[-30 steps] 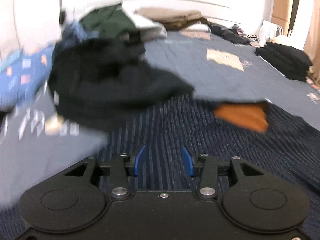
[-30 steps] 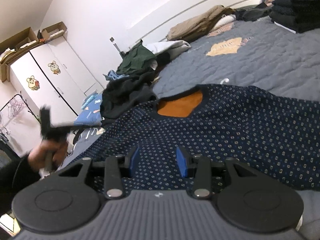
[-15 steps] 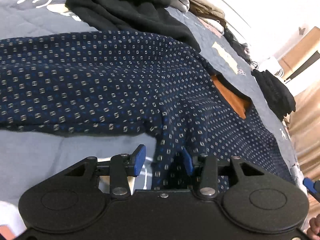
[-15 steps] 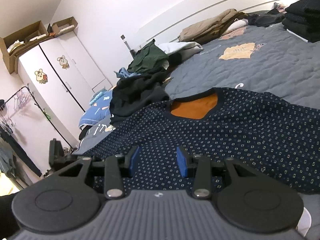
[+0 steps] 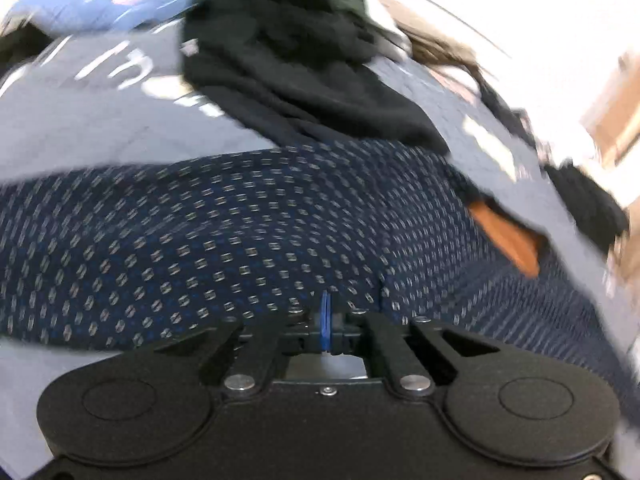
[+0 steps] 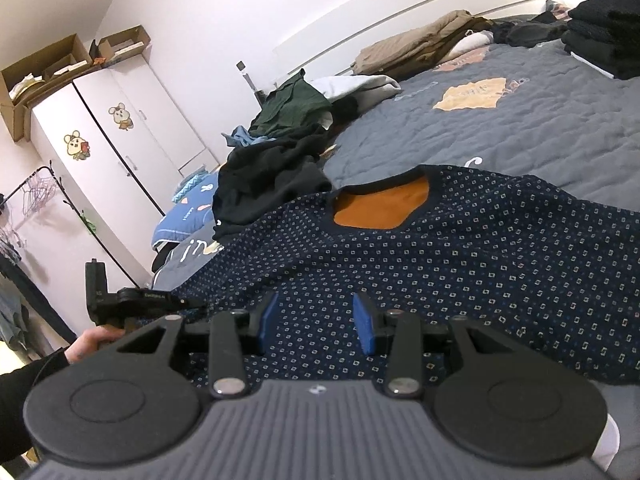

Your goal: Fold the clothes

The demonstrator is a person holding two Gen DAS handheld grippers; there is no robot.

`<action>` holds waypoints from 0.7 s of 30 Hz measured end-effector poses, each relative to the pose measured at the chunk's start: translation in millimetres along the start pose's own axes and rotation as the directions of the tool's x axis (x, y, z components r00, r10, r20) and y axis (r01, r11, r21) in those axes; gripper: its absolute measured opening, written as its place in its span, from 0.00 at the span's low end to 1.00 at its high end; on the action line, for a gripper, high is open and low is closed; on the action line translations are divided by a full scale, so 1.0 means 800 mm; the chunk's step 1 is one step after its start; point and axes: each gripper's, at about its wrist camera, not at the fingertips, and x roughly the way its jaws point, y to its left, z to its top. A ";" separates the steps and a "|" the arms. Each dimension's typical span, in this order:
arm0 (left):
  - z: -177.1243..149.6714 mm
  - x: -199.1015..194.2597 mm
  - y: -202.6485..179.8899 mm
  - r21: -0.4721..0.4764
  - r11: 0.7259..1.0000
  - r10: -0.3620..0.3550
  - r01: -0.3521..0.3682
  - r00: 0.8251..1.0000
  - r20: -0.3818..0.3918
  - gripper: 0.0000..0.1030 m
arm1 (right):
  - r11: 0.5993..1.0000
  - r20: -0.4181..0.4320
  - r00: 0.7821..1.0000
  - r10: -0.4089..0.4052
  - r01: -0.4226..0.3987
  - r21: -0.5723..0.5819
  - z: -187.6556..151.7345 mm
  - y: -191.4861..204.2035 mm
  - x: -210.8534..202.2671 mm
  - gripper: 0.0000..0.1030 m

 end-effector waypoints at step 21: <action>-0.140 -0.177 -0.017 -0.144 0.986 -0.059 0.079 0.989 0.135 0.40 | 0.996 -0.055 0.995 0.087 -0.087 0.000 -0.084 0.126 -0.035 0.39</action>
